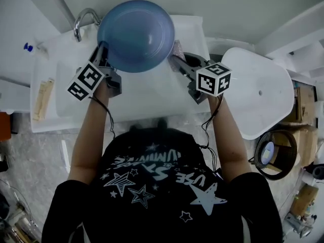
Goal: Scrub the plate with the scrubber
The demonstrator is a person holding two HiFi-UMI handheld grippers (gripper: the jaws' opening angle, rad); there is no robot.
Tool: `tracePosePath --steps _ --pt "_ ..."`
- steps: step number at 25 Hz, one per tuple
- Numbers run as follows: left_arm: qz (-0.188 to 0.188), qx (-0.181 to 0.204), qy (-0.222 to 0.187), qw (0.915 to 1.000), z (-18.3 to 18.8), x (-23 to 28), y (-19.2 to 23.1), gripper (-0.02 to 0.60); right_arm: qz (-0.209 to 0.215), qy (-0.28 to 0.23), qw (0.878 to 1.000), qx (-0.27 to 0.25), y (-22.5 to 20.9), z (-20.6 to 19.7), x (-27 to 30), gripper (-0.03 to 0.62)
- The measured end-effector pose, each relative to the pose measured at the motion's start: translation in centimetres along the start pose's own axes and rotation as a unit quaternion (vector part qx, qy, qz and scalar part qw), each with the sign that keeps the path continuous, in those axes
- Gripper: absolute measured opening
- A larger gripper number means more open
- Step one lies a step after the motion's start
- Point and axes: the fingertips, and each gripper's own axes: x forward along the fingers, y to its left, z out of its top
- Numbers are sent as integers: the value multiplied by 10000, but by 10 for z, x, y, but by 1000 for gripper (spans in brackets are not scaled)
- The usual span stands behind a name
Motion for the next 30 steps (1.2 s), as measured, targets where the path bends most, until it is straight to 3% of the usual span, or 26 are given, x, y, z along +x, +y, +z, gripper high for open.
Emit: tracePosePath --steps 7,11,19,25,30 --pt "248 -1003 -161 9945 -9 4 13 29 527 234 9983 -28 41 -21 16 80" --pt "273 -1348 -147 9904 -14 4 19 29 762 496 9955 -280 66 -36 28 80" --pt "147 -1563 127 9875 -25 8 9 29 950 1033 9870 -778 96 -63 58 80" --pt "-23 -1285 344 9911 -33 10 -12 29 990 1200 9820 -1072 111 -72 69 80" --pt "-6 -1333 409 9902 -37 9 -12 29 1066 1269 9803 -1078 118 -79 71 80"
